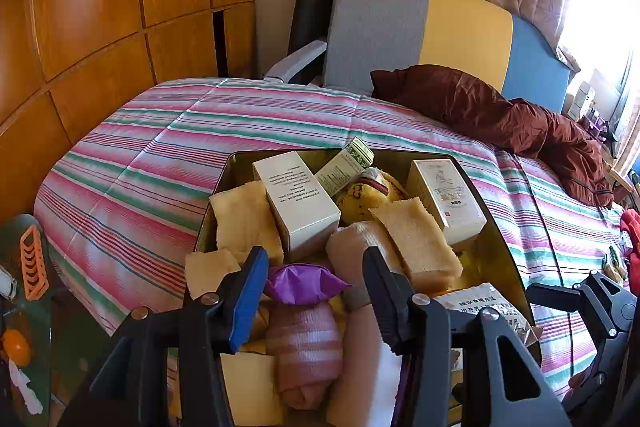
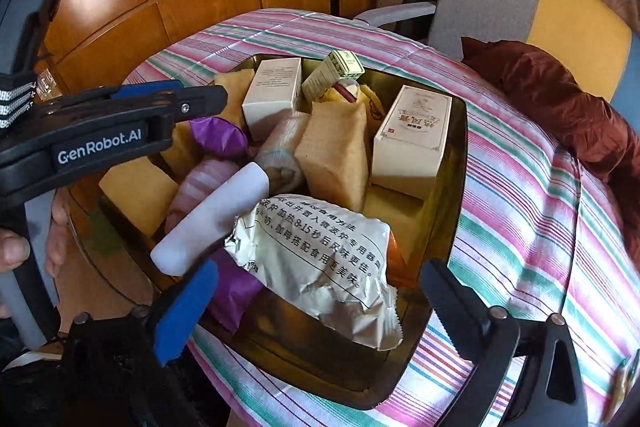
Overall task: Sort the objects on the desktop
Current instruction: 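Carry the purple packet and white pouch into the gold tray and open both tools, then move both tools back from the tray toward the WEIDAN snack bars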
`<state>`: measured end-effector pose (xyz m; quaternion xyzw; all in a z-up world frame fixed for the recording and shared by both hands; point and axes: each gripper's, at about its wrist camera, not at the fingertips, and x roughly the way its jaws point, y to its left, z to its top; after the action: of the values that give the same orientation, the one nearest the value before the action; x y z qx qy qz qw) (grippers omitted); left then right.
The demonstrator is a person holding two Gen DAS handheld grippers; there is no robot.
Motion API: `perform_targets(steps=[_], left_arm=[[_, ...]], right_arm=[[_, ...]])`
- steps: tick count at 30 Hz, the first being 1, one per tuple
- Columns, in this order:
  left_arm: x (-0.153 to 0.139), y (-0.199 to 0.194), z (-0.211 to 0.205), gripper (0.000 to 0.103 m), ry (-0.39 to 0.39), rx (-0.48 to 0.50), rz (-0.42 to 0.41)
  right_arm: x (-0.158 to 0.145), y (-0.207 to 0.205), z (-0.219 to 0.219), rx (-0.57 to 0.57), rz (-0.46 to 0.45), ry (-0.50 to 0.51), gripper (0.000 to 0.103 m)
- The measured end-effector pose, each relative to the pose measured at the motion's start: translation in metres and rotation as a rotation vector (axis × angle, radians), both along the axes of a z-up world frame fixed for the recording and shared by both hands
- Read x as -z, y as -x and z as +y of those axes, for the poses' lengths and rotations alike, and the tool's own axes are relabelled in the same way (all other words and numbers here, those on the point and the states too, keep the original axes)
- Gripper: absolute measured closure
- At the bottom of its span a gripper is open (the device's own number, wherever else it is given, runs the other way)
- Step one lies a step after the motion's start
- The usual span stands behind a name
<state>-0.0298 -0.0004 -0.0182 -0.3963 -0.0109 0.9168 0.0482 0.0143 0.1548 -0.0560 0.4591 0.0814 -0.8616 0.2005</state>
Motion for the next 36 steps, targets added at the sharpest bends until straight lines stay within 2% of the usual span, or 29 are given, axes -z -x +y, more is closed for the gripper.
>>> perform_targets(steps=[8, 13, 18, 27, 36], left_arm=[[-0.01, -0.007, 0.0, 0.051, -0.001, -0.004, 0.028], [-0.022, -0.014, -0.002, 0.05, -0.013, -0.003, 0.073], [-0.025, -0.017, -0.005, 0.05, -0.022, -0.006, 0.073], [-0.028, -0.023, 0.0, 0.05, -0.017, 0.007, 0.077], [-0.034, -0.023, 0.019, 0.05, -0.004, 0.048, 0.076]], right_arm=[[-0.008, -0.006, 0.005, 0.046, 0.037, -0.019, 0.0], [-0.022, -0.01, 0.009, 0.103, 0.097, -0.043, 0.0], [-0.037, -0.011, 0.016, 0.173, 0.16, -0.093, 0.0], [-0.052, -0.018, 0.024, 0.208, 0.217, -0.18, 0.0], [-0.07, -0.027, 0.04, 0.239, 0.261, -0.212, 0.0]])
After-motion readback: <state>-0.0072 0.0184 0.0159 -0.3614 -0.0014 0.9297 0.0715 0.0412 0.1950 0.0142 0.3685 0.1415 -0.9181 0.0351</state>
